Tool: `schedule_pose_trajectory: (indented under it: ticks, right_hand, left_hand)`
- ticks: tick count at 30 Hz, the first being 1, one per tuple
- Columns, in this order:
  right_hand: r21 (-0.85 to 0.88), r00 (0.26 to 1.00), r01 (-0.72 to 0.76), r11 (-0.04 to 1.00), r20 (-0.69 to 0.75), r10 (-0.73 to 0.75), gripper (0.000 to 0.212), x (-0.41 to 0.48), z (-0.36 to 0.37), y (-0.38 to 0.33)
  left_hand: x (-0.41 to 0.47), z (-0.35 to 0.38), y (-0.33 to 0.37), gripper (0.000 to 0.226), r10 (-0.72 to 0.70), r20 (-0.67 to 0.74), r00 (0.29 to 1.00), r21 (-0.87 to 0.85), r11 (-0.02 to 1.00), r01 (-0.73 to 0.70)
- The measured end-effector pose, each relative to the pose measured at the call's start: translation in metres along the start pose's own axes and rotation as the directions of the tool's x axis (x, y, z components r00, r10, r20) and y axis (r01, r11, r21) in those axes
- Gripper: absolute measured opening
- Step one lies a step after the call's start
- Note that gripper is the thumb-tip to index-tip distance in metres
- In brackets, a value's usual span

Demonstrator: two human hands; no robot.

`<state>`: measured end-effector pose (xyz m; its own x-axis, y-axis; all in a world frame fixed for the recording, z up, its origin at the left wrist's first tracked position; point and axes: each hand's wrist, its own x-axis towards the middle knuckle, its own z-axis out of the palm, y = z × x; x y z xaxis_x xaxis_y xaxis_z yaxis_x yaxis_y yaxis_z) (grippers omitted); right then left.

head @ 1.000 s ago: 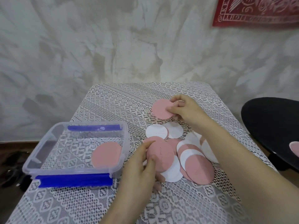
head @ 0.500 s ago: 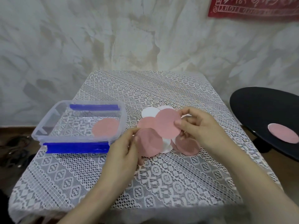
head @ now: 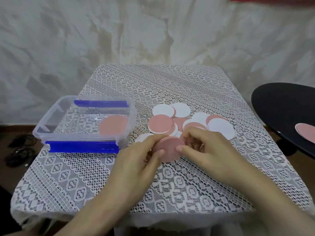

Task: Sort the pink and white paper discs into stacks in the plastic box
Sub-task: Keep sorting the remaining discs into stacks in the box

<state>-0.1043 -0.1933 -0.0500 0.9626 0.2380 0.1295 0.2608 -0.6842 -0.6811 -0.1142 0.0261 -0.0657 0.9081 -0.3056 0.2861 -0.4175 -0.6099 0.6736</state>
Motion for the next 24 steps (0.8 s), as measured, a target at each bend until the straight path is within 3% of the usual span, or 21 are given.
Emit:
schedule_pose_trajectory:
  ticks: [3,7,9,12,16,20,24]
  right_hand:
    - [-0.034,0.999,-0.003,0.999,0.052,0.005,0.012,-0.008,0.006,0.003]
    - [0.0,0.997,0.073,0.997,-0.008,-0.073,0.013,-0.014,0.012,-0.001]
    - [-0.079,0.99,0.126,0.989,-0.058,-0.131,0.016,-0.014,0.012,-0.002]
    - [-0.232,0.99,0.142,0.962,0.006,-0.144,0.022,-0.013,0.013,0.001]
    - [-0.235,0.979,0.186,0.954,-0.042,-0.201,0.02,-0.015,0.011,-0.004]
    - [-0.268,0.988,0.151,0.952,0.061,-0.139,0.021,-0.012,0.014,-0.003]
    - [-0.277,0.988,0.157,0.948,0.033,-0.154,0.024,-0.012,0.012,-0.004]
  left_hand:
    - [-0.002,0.001,-0.002,0.032,0.0,0.043,0.999,0.151,0.989,-0.006]
    - [-0.001,0.001,0.004,0.029,0.039,0.012,0.999,0.062,0.997,-0.039]
    - [0.002,0.003,0.004,0.025,0.062,-0.004,0.998,0.06,0.996,-0.061]
    - [0.003,0.008,-0.001,0.009,0.08,0.044,0.996,0.111,0.99,-0.084]
    - [0.004,0.006,0.002,0.016,0.106,-0.01,0.994,0.117,0.988,-0.105]
    - [0.007,0.014,-0.002,0.014,0.067,0.046,0.997,0.147,0.986,-0.073]
    - [0.006,0.013,-0.002,0.009,0.034,0.054,0.998,0.108,0.993,-0.04]
